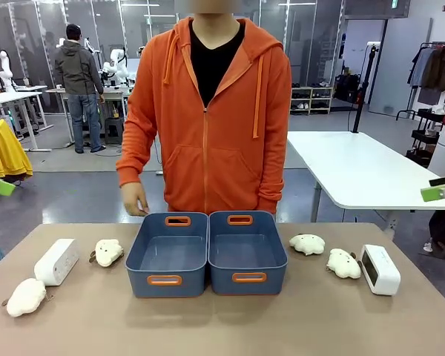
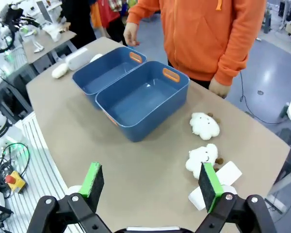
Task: Sort the digital clocks into the basket.
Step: Pick up the Digital clock from the table and place it into the empty Plastic storage basket.
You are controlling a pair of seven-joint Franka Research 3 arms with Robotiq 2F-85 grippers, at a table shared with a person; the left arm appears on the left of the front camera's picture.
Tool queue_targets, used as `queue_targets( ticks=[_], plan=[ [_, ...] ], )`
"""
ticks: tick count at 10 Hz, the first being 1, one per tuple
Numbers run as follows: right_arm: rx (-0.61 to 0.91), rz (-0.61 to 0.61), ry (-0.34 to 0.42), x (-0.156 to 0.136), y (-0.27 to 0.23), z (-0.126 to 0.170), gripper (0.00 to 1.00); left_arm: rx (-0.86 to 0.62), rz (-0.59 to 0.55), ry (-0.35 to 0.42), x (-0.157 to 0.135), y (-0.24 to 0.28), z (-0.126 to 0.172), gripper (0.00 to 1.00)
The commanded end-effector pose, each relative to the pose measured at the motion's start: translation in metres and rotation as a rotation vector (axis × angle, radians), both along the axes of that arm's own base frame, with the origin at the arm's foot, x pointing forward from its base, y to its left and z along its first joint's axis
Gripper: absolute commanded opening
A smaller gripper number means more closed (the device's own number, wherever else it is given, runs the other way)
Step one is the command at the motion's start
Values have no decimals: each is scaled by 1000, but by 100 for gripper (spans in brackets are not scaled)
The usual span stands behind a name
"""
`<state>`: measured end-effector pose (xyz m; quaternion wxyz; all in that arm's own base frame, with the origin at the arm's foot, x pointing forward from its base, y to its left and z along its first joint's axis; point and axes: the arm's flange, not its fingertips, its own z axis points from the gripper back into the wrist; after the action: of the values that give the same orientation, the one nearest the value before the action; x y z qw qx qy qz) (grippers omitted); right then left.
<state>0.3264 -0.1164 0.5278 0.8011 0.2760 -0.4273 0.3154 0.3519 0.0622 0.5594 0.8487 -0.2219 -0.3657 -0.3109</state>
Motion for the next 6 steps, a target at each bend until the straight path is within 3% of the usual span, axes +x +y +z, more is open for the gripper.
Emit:
queue_targets(
  ticks=[1,2,6],
  plan=[
    [-13,35,29,9,15,-6,100,-3,22,-50,8,-9,-2,100],
    [0,0,0,0,0,0,100,0,0,0,0,0,0,100],
    [0,0,0,0,0,0,100,0,0,0,0,0,0,100]
  ],
)
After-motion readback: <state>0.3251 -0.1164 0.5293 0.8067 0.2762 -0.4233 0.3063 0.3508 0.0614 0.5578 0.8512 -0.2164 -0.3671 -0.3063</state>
